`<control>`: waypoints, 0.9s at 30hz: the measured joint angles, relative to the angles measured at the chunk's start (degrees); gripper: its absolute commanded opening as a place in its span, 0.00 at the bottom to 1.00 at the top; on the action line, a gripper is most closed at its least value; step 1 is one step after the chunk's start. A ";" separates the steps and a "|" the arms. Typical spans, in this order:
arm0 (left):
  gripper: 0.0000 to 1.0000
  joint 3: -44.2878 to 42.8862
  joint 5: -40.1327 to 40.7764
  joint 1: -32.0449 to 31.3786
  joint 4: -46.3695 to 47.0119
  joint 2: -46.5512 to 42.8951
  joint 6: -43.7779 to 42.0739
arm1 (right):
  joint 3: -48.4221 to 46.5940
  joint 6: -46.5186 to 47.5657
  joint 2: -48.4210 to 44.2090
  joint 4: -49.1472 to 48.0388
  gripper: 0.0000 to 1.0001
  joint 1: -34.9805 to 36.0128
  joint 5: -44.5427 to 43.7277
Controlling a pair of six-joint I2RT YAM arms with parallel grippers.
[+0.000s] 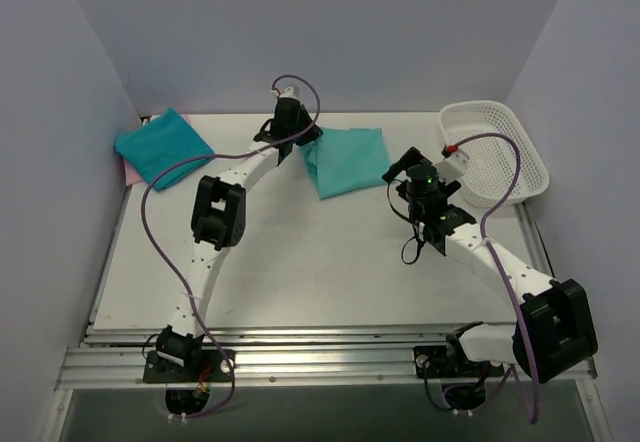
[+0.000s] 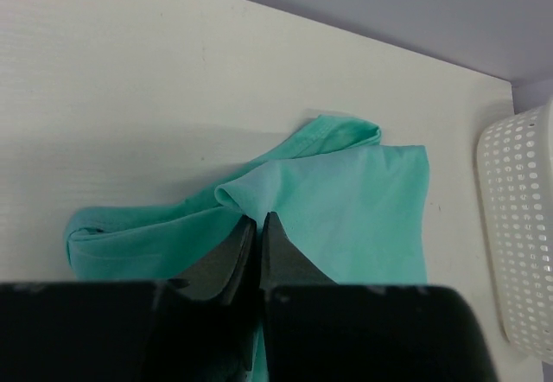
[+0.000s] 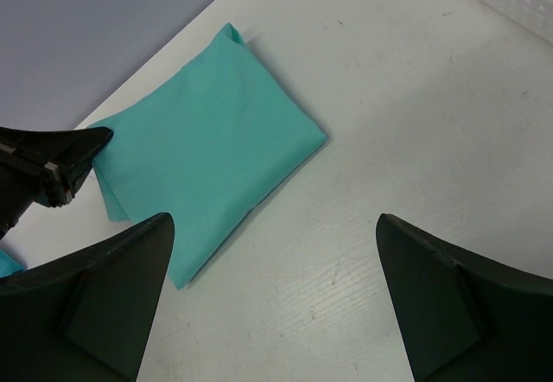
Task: Fold and stack the t-shirts
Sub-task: Put the neatly folded tshirt into the corner of the board with the left arm
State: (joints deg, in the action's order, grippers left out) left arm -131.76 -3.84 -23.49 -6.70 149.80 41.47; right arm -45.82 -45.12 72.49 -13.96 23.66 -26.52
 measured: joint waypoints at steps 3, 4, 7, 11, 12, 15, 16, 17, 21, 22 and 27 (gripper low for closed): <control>0.04 5.53 1.01 0.17 1.16 -3.82 -0.22 | 0.13 -0.02 0.00 0.00 0.98 0.00 0.02; 0.02 7.65 1.29 0.28 1.86 -5.20 -0.22 | 0.20 -0.02 0.00 -0.04 0.98 0.00 0.02; 0.02 15.15 2.73 0.85 4.92 -9.51 -0.15 | 0.26 -0.02 0.04 -0.07 0.98 0.00 0.02; 0.02 32.81 7.13 2.38 12.74 -18.05 1.90 | 0.31 0.00 0.57 -0.66 0.98 -0.02 0.20; 0.02 36.44 8.33 2.91 14.08 -19.56 3.19 | 0.33 0.00 0.85 -0.72 0.98 -0.02 0.35; 0.02 44.30 12.24 4.66 17.64 -20.98 7.52 | 0.33 0.00 1.86 -1.11 0.98 -0.04 0.48; 0.02 46.27 13.55 5.16 17.92 -20.98 9.25 | 0.33 0.00 2.10 -1.25 0.98 -0.04 0.48; 0.10 48.06 14.19 5.68 19.04 -20.98 11.72 | 0.33 0.00 2.34 -1.27 0.98 -0.04 0.57; 0.60 48.24 17.46 6.62 18.91 -20.98 16.90 | 0.33 0.00 2.43 -1.33 0.99 -0.09 0.79; 0.67 47.50 17.62 6.67 18.93 -20.98 17.88 | 0.33 0.00 2.43 -1.27 0.99 -0.09 0.81; 0.95 46.49 18.88 6.67 19.08 -21.68 20.98 | 0.33 0.00 2.40 -1.27 0.99 -0.11 0.83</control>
State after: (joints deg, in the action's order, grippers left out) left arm -85.27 15.05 -16.82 12.38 128.11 62.46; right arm -45.50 -45.12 74.89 -15.22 23.55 -25.69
